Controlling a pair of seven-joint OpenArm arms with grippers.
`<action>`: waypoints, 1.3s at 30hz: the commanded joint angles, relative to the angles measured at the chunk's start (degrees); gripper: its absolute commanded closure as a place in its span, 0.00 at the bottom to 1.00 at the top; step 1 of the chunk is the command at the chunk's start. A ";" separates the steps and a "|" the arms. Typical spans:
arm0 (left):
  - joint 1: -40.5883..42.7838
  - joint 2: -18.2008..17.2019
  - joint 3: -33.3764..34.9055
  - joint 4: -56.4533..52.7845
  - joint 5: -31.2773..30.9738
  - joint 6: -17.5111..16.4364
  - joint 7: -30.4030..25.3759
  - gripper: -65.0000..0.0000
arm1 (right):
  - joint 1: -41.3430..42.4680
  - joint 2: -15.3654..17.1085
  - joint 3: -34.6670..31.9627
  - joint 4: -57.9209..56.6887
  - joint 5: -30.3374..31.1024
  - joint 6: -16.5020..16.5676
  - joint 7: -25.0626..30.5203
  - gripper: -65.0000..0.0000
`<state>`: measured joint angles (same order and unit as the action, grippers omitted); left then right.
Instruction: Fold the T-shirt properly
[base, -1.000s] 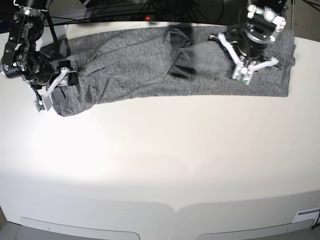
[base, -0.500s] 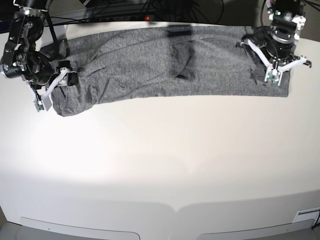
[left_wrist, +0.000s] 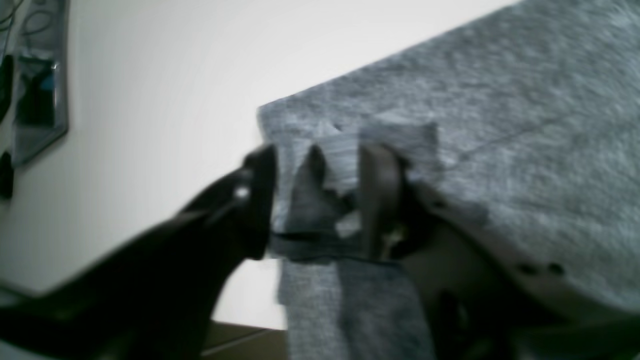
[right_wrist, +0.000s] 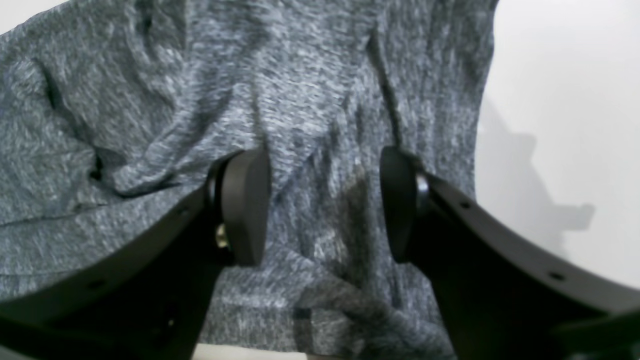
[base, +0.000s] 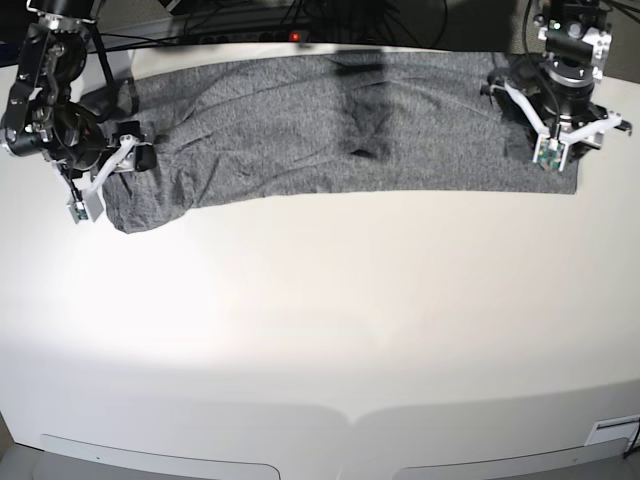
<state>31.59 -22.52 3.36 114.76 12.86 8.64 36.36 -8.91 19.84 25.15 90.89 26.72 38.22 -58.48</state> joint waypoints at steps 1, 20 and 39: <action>0.15 -0.52 -0.33 1.05 2.54 2.27 -0.22 0.55 | 0.50 0.94 0.39 0.92 0.52 0.42 1.03 0.46; 0.17 -0.50 -17.88 1.05 -26.80 -7.61 -3.32 0.55 | 0.50 0.94 0.39 0.92 0.50 0.39 0.87 0.46; -1.18 -4.83 -40.02 -30.71 -63.87 -48.64 -0.66 0.55 | 0.50 0.94 0.39 0.92 0.50 0.42 -0.33 0.46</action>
<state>30.52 -26.13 -36.07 83.24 -50.00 -39.62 36.67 -8.91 19.88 25.15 90.89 26.72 38.22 -59.46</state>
